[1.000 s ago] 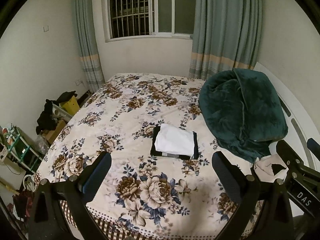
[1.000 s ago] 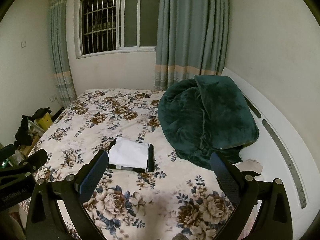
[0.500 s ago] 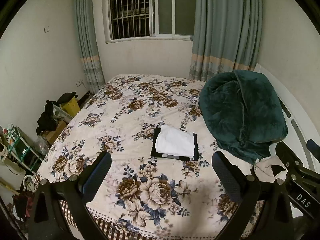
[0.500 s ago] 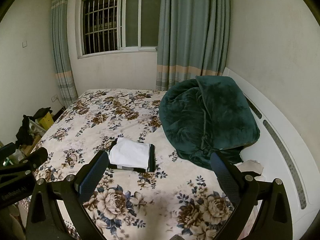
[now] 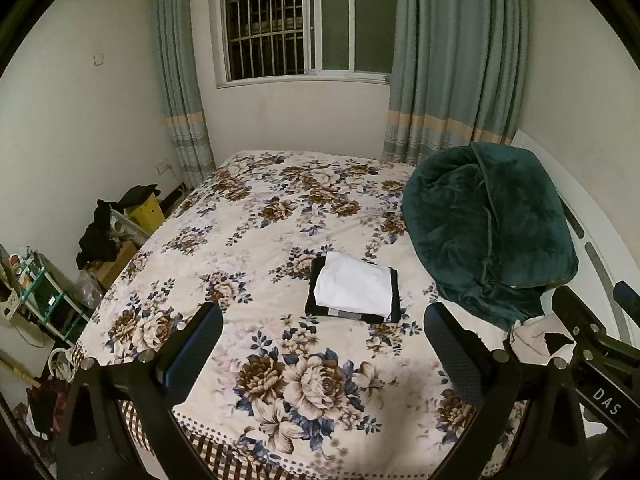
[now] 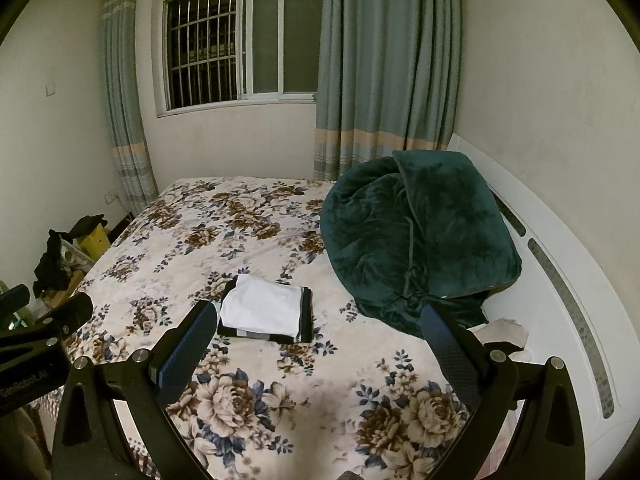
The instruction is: Fold small clothes
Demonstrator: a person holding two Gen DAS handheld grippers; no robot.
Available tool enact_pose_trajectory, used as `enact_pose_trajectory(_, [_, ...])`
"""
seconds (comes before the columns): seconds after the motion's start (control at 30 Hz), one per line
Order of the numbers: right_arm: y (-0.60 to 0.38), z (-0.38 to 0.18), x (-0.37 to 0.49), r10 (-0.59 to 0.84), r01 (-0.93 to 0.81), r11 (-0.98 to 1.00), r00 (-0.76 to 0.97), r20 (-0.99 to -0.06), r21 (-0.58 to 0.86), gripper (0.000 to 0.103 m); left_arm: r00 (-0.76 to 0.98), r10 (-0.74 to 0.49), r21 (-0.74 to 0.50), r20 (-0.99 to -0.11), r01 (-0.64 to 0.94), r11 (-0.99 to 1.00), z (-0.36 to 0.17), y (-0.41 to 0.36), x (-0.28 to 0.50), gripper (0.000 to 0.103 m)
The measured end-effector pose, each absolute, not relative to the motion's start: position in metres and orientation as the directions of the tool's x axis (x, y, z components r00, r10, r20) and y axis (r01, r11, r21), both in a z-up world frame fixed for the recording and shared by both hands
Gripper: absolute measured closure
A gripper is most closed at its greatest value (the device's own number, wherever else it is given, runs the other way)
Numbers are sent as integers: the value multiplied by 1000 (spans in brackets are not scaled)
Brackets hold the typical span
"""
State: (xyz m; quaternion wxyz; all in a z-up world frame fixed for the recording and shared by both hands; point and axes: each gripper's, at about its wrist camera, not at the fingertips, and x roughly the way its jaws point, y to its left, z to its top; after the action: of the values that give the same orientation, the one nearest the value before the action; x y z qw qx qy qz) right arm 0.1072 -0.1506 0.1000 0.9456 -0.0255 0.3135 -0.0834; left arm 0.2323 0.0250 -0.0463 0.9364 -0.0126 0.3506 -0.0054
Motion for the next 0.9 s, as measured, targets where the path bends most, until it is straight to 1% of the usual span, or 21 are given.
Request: enact_pose_trajectory(0.9, [-149,99,102,-179,153,984,788,-589,-95,0,761,2,-29,-649,-28,999,-46,36,214,0])
